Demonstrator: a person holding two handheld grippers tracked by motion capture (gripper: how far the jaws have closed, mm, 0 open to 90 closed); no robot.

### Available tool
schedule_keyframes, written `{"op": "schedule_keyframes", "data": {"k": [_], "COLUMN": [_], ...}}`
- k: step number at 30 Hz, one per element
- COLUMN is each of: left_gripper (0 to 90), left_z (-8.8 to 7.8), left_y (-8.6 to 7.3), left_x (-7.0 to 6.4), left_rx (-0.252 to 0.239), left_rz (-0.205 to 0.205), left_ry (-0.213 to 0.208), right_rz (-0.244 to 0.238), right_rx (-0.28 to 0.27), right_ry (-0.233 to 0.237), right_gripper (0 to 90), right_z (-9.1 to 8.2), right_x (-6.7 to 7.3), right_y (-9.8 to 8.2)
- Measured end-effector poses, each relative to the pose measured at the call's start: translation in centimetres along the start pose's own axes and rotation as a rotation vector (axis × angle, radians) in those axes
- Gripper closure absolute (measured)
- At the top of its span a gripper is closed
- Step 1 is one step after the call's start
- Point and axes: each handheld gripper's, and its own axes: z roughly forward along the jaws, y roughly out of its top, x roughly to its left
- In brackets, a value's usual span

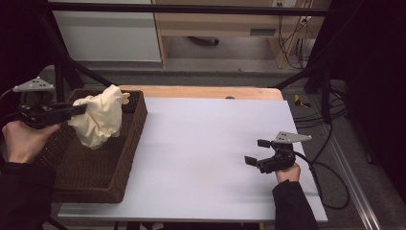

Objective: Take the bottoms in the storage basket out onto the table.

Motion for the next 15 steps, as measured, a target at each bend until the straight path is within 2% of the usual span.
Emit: {"op": "schedule_keyframes", "data": {"k": [15], "left_gripper": [75.3], "left_z": [-0.92], "left_y": [0.73], "left_x": [-0.46], "left_rx": [-0.018], "left_rz": [0.012], "left_ry": [-0.007], "right_rz": [-0.001], "right_rx": [0.003], "right_ry": [-0.001], "right_gripper": [4.0], "right_z": [0.03], "right_x": [-0.02], "right_y": [-0.01]}}
